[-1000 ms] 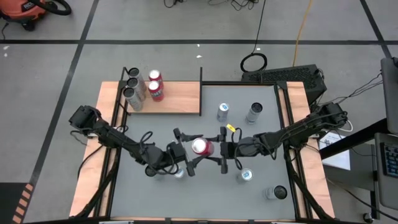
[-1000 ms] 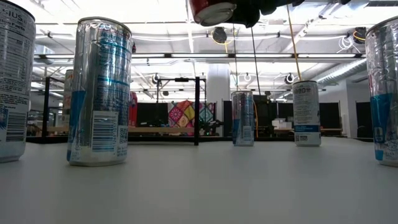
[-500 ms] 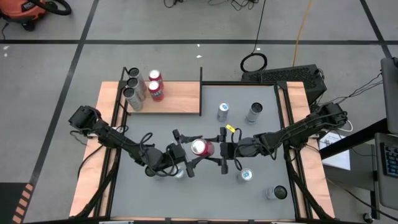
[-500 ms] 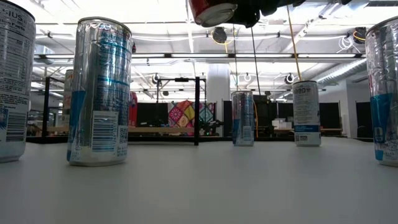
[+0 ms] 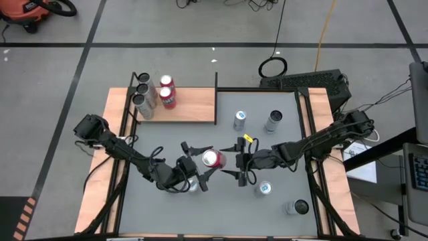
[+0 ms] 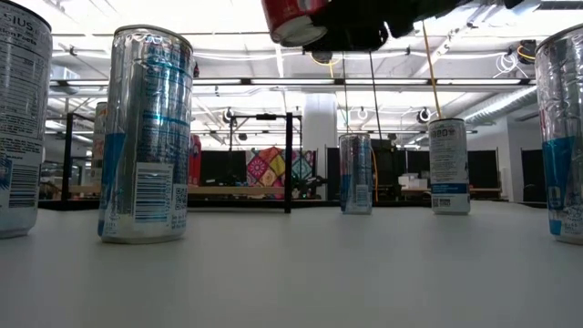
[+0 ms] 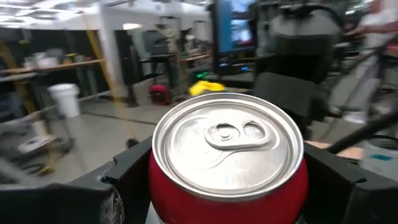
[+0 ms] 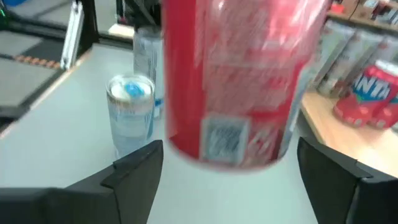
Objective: Place canned beverage on shelf
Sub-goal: Put the red soda can on the shelf aligned with the other red soda can
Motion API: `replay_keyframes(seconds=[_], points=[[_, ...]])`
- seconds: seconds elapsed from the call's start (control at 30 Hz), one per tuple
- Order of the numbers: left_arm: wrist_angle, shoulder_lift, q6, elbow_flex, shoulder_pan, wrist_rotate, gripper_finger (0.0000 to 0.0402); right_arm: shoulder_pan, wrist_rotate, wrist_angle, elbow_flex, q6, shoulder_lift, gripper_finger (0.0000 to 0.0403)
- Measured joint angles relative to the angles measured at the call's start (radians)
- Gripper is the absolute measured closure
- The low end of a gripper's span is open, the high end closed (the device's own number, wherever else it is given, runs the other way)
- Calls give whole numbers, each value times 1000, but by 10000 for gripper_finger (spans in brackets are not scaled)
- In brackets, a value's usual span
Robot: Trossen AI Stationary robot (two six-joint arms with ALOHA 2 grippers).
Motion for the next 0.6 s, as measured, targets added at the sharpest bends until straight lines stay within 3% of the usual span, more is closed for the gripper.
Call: replay_keyframes(seconds=[0.27,0.47,0.6], points=[[-38,-29,7,0,6,-279,102,24,-6,-109,-1,11,-27,97],[-162,-117,-1,-1,52,-365,103,42,-6,-203,-2,10,-80,96],[-395,-185,-102,-1,116,-397,103,42,-6,-245,-2,-5,-118,96]])
